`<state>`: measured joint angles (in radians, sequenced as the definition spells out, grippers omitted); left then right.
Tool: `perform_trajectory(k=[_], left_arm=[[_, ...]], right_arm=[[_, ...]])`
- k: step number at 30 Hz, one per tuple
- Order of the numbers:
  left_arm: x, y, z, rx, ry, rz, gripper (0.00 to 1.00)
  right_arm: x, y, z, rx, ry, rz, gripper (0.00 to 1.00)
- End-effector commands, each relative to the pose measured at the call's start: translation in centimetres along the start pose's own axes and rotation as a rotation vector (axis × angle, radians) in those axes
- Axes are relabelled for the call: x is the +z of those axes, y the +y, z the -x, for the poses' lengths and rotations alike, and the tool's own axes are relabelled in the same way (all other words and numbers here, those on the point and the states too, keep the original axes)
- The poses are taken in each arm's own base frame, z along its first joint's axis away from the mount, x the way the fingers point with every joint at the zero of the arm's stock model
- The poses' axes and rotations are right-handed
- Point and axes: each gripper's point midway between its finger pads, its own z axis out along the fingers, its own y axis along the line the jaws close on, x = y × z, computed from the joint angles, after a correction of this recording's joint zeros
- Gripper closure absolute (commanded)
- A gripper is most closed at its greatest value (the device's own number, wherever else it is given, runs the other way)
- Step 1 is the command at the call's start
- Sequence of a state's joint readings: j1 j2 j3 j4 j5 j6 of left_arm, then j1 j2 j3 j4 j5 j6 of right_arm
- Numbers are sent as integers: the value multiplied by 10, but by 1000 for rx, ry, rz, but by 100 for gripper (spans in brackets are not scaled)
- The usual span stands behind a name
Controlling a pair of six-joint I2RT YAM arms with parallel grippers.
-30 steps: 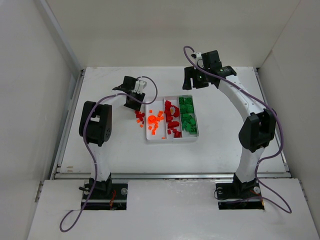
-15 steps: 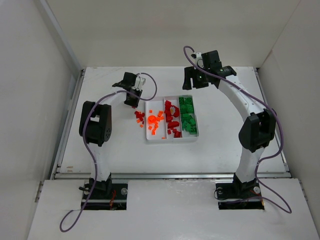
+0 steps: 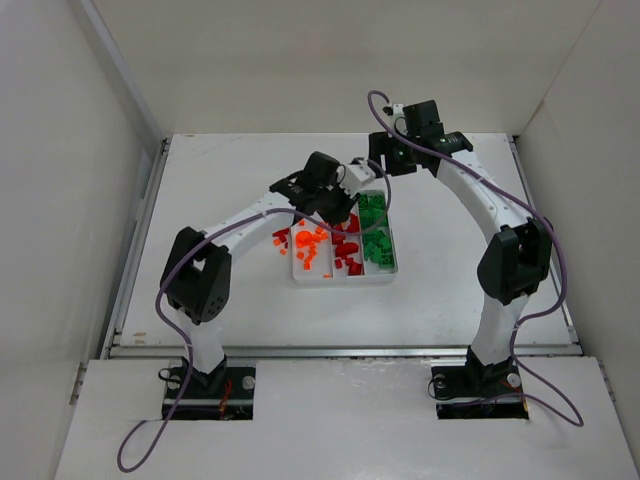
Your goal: Sort the legos into containers by color
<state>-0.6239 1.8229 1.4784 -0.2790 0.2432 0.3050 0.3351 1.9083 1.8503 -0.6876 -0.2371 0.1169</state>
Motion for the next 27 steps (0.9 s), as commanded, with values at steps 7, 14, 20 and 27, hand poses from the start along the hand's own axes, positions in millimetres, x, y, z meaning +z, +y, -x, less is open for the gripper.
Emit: perform_trajectory(k=[7, 14, 20, 27], left_arm=[[15, -47, -10, 134, -13, -213, 69], [14, -48, -22, 133, 44, -192, 31], [-14, -14, 3, 54, -4, -40, 34], [-65, 92, -46, -190, 28, 232, 62]], right_arm=[[-24, 12, 20, -14, -87, 28, 27], [-29, 13, 17, -22, -83, 27, 27], [-25, 11, 12, -20, -74, 25, 27], [-25, 16, 14, -23, -79, 54, 27]])
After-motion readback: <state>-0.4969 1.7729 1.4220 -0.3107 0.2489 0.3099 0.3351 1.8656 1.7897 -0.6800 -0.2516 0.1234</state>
